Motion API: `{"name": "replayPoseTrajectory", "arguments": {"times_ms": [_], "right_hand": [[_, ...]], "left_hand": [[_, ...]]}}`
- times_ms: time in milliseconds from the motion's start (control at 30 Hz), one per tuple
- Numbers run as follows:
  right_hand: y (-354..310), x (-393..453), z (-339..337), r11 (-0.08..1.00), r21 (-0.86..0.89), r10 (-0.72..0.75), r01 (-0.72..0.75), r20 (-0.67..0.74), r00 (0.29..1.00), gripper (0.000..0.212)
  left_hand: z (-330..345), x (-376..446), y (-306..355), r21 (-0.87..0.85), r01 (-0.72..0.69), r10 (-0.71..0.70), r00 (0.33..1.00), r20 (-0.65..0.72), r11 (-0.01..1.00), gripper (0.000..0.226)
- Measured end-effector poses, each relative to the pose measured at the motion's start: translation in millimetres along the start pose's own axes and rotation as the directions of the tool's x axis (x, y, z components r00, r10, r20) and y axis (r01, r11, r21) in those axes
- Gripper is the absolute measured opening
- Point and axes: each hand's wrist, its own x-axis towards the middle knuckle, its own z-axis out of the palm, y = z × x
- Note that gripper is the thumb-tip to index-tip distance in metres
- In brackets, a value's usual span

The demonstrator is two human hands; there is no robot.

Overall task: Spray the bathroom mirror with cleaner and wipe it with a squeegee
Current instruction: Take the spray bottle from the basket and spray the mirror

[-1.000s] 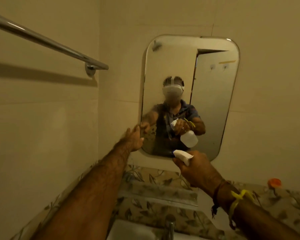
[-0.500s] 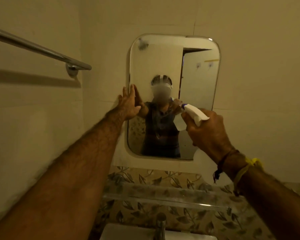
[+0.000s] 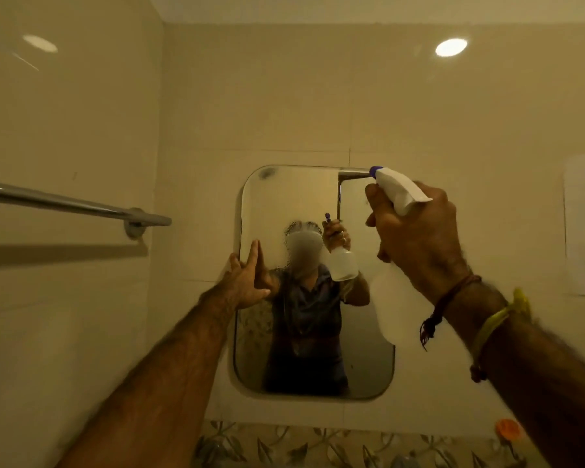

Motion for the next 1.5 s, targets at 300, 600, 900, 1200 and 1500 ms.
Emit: {"name": "replayPoseTrajectory", "arguments": {"times_ms": [300, 600, 900, 1200, 1500], "right_hand": [[26.2, -22.4, -13.1, 0.99, -0.075, 0.128, -0.122, 0.08, 0.989, 0.045], [58.4, -78.3, -18.5, 0.968, -0.166, 0.219, -0.189, 0.188, 0.958, 0.044], [95.2, -133.4, -7.0, 0.911, -0.273, 0.393, -0.31, 0.339, 0.855, 0.043], [124.8, -183.6, -2.3, 0.866, -0.449, 0.44, -0.219, 0.477, 0.761, 0.037], [141.1, -163.2, -15.8, 0.849, -0.473, 0.432, -0.234, 0.368, 0.823, 0.036]], "left_hand": [[0.8, -5.4, -0.9, 0.051, 0.009, -0.01, 1.0, 0.027, 0.999, 0.115], [41.8, -18.7, -17.4, 0.042, 0.014, -0.012, 0.999, -0.034, 0.999, 0.11], [71.0, -36.6, -30.9, 0.012, -0.015, 0.016, 0.997, -0.078, 1.0, 0.115], [104.9, -52.2, -45.0, 0.097, 0.017, -0.009, 0.996, -0.087, 0.995, 0.116], [96.6, -40.9, -41.2, 0.257, -0.048, 0.12, 0.955, -0.272, 0.965, 0.106]]}}
